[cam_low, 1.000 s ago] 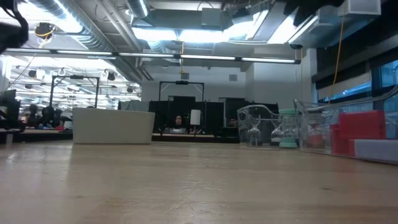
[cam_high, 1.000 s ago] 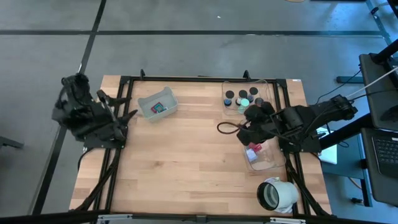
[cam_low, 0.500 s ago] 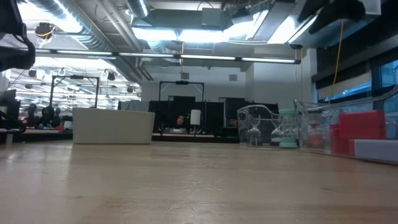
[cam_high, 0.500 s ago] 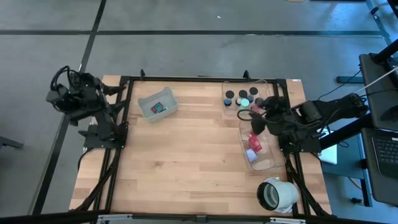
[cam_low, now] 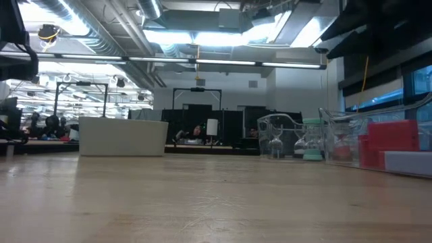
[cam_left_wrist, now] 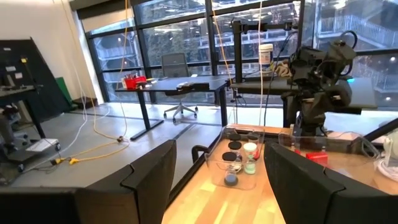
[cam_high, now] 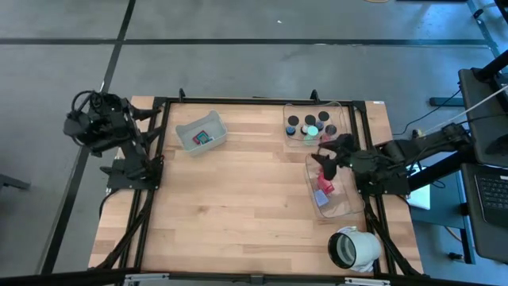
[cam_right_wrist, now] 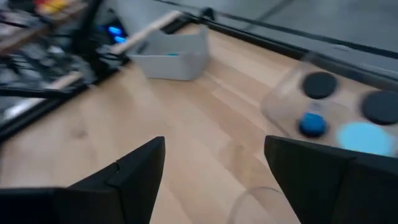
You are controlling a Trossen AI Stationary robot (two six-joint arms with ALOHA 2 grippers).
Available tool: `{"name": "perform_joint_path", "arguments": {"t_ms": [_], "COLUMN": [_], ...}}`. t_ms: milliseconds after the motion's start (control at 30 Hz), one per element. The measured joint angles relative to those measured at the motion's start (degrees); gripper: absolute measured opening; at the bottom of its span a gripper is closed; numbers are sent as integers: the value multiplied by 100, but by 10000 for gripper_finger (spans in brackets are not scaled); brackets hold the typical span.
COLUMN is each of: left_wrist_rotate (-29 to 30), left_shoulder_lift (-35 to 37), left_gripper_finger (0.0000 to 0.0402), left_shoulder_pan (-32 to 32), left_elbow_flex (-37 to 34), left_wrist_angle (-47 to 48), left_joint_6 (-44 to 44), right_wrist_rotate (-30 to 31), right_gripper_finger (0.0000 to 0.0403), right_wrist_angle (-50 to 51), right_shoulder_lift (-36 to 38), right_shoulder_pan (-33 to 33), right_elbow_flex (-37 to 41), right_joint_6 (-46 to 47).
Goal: Pick & Place Office items
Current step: Return to Home Position
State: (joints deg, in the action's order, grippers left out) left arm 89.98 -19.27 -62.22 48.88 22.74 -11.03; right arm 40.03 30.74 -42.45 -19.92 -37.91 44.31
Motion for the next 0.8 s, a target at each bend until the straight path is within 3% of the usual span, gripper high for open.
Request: {"name": "perform_joint_path", "arguments": {"t_ms": [167,333,800], "left_wrist_rotate": [2,2,2], "left_shoulder_lift": [-2,-2,-4], "left_gripper_finger": [239,239,239], "left_shoulder_pan": [0,0,0], "left_elbow_flex": [0,0,0], "left_wrist_angle": [120,123,117], "left_joint_6": [71,84,91], "right_wrist_rotate": [-609,-793,-682], "right_gripper_finger": [279,279,279], "right_wrist_angle": [-1656,-2981,-4331], "right_shoulder_lift": [450,749,1449], "right_shoulder_pan": [0,0,0], "right_elbow_flex": [875,1590,2927], "right_joint_6": [-872,-1652,-1955]}}
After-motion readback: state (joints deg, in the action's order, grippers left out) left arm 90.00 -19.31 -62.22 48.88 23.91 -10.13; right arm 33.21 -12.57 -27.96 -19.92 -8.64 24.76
